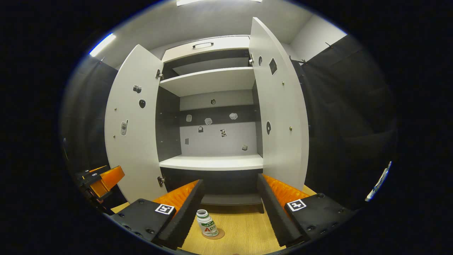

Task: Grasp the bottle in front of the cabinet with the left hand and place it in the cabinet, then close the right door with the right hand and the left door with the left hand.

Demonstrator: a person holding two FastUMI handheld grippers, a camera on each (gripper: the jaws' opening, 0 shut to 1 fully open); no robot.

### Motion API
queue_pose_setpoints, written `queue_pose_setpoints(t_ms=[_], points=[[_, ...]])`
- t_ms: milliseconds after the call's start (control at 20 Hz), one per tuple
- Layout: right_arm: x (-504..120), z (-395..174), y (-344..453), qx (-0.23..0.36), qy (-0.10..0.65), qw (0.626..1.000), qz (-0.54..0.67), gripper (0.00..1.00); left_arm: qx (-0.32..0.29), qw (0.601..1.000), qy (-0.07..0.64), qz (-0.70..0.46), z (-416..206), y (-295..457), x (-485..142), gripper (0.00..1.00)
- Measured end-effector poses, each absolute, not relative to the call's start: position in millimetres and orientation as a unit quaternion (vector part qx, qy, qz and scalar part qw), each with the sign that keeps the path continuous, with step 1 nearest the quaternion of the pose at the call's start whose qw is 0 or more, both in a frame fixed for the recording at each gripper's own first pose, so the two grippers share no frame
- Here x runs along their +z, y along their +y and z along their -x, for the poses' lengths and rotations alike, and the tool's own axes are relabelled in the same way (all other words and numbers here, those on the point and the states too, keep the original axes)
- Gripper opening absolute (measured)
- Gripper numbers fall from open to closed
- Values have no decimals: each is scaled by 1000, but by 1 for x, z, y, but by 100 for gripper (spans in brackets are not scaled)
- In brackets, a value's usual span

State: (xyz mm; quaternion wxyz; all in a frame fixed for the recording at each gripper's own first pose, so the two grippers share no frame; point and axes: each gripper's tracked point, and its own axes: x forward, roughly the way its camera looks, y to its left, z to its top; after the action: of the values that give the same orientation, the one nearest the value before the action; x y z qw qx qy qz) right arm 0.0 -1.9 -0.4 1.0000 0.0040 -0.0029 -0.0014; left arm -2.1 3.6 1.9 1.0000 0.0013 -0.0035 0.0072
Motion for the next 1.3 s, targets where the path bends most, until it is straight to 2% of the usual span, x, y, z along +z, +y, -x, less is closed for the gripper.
queue_pose_setpoints(t_ms=[100,200,450,500,750,950,1300], points=[[-1,0,-3,-2,-3,1000,-4,99,9,1000,-5,-2,3,4,4,97],[-1,0,-3,-2,-3,1000,-5,99,11,1000,-4,-3,3,7,3,95],[-3,3,-4,-3,0,1000,-9,99,12,1000,-8,-8,1,8,5,97],[-3,3,-4,-3,1,1000,-8,99,10,1000,-12,-10,-3,6,8,95],[-3,9,-11,-9,4,1000,-3,99,-31,999,-14,3,-28,-28,1,95],[-1,19,-21,-12,6,1000,-1,99,-79,996,11,29,-49,-73,-37,95],[8,34,-52,-34,0,999,-1,99,-128,986,97,52,-60,-134,-146,95]])
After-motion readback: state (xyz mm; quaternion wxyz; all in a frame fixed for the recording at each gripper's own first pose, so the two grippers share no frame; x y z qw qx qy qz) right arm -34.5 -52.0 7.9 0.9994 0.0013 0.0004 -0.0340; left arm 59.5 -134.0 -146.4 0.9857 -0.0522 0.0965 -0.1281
